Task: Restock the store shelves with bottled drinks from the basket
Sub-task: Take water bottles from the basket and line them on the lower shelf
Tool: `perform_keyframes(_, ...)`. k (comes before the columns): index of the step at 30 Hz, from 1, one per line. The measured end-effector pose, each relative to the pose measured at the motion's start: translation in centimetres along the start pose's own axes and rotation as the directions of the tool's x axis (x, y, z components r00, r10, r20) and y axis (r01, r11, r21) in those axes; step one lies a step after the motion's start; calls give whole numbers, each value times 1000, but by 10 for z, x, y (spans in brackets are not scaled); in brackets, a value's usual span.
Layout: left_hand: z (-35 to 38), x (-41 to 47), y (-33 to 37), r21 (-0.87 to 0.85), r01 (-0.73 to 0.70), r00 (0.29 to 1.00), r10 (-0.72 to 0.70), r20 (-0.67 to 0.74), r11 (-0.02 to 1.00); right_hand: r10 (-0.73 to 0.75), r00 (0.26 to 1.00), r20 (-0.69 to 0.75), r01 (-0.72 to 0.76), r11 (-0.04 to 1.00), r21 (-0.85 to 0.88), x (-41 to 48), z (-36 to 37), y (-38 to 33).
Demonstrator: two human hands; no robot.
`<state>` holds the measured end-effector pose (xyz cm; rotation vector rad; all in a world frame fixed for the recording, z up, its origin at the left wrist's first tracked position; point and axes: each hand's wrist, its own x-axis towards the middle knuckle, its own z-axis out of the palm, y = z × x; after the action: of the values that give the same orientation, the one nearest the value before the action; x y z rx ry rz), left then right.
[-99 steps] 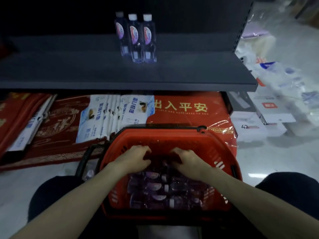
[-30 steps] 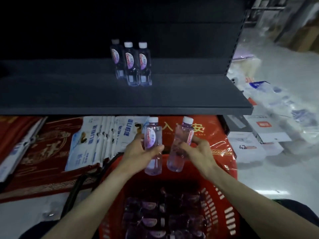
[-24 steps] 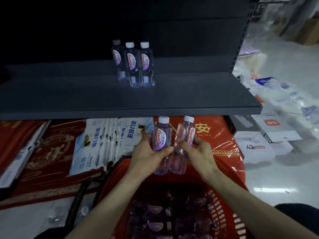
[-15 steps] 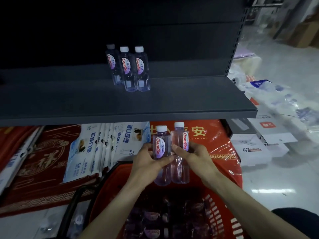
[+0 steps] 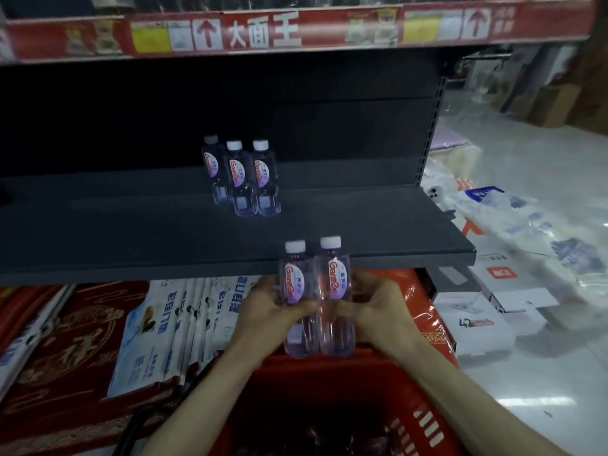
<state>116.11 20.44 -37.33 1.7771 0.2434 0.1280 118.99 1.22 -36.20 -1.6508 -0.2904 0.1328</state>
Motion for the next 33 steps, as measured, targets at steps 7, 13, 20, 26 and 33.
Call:
perform_keyframes(7, 3, 78, 57, 25, -191, 963, 192, -190, 981, -267, 956, -120, 254, 961, -111, 78, -7, -40)
perform_keyframes(13, 18, 114, 60, 6, -330, 911, 320, -259, 944, -307, 928, -211, 293, 951, -98, 126, 1, -33)
perform_keyframes(20, 23, 139, 35, 36, -347, 915, 346, -206, 937, -273, 930, -247, 254, 961, -105, 143, 4, -5)
perform_keyframes(26, 8, 137, 6, 238, -300, 923, 344, -172, 924, -188, 959, -213, 93, 917, -388, 139, -5, 21)
perform_keyframes(33, 7, 173, 18, 306, -169, 947, 241, -213, 937, -177, 965, -193, 54, 856, -515, 185, -11, 17)
